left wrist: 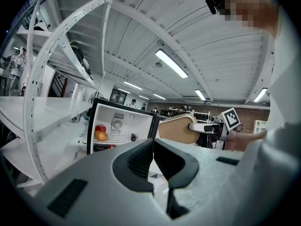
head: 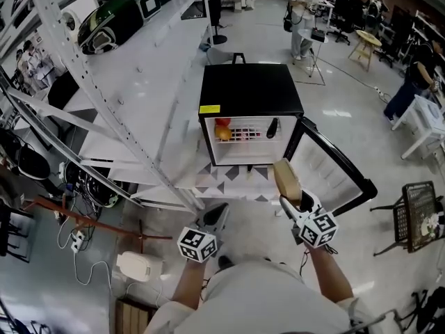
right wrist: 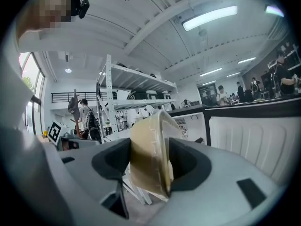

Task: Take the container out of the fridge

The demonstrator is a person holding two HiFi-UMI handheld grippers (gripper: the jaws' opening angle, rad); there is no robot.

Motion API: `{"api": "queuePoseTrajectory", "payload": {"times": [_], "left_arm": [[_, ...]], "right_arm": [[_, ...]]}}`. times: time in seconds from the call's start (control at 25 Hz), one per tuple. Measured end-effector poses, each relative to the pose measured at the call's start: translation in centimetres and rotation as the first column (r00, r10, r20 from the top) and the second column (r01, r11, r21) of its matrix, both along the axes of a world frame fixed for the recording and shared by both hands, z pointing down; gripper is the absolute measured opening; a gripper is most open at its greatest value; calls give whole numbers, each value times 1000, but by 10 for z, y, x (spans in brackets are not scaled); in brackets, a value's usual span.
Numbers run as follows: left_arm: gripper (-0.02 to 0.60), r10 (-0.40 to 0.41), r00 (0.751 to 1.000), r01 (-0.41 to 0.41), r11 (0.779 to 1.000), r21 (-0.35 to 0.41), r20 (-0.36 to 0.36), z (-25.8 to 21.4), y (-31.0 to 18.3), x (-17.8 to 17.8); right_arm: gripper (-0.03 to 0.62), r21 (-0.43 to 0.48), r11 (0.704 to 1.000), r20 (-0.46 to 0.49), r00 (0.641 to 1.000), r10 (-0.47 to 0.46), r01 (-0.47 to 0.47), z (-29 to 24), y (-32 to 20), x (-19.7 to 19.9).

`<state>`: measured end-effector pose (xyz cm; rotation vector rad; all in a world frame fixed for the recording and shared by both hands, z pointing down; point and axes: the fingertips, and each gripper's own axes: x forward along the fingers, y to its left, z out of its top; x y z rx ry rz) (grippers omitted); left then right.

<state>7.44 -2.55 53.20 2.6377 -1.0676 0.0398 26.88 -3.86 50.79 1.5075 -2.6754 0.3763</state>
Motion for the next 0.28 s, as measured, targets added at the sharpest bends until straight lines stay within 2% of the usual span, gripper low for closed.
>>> {"api": "queuePoseTrajectory", "payload": {"times": [0.28], "left_arm": [[5,-11,1000,11,1000,10,-6,-7,0,-8]], "right_arm": [[256,6,1000,-3,1000,-10,10,-6,0,-9]]}}
